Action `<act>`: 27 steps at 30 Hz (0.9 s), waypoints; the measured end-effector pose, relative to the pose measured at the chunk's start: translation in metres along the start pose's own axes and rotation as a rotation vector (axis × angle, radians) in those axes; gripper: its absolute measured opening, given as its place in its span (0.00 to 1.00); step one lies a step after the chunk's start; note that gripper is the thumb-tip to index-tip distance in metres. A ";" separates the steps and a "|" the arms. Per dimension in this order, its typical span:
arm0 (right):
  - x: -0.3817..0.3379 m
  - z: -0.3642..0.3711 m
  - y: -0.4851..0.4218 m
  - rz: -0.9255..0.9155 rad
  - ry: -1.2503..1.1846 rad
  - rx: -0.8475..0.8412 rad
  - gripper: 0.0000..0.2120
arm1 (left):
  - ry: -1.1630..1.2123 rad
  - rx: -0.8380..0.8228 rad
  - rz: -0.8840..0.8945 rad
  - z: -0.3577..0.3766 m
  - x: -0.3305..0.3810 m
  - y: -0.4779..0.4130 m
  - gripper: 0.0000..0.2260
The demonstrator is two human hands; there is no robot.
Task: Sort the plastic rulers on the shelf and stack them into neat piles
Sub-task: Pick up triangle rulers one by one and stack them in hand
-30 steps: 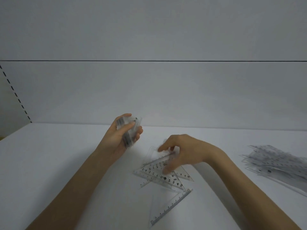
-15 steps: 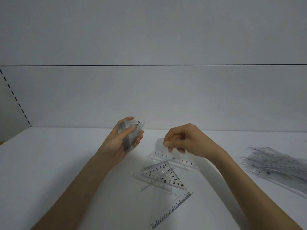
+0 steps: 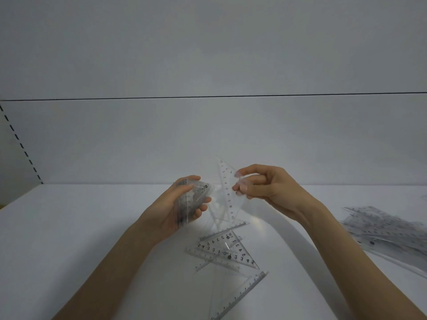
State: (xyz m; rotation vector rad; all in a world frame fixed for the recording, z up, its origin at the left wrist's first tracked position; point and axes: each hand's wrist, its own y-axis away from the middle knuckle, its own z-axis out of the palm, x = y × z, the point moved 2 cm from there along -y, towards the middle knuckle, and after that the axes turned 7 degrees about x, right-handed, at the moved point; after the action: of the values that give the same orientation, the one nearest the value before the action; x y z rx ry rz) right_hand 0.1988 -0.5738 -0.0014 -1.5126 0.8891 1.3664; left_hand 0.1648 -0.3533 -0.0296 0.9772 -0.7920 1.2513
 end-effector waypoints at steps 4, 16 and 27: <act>-0.004 -0.003 0.002 -0.015 0.013 0.105 0.03 | -0.008 0.005 0.001 0.000 0.000 0.000 0.10; -0.003 0.009 0.004 -0.217 0.328 0.318 0.06 | -0.024 -0.006 -0.009 0.000 -0.002 0.000 0.10; 0.008 0.028 0.004 -0.212 0.373 0.013 0.03 | -0.157 -0.151 -0.022 0.007 -0.007 0.006 0.12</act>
State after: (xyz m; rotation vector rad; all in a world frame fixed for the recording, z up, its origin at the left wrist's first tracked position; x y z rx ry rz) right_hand 0.1866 -0.5483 -0.0097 -1.8298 0.9282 0.9401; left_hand 0.1583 -0.3622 -0.0325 0.9667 -0.9811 1.0882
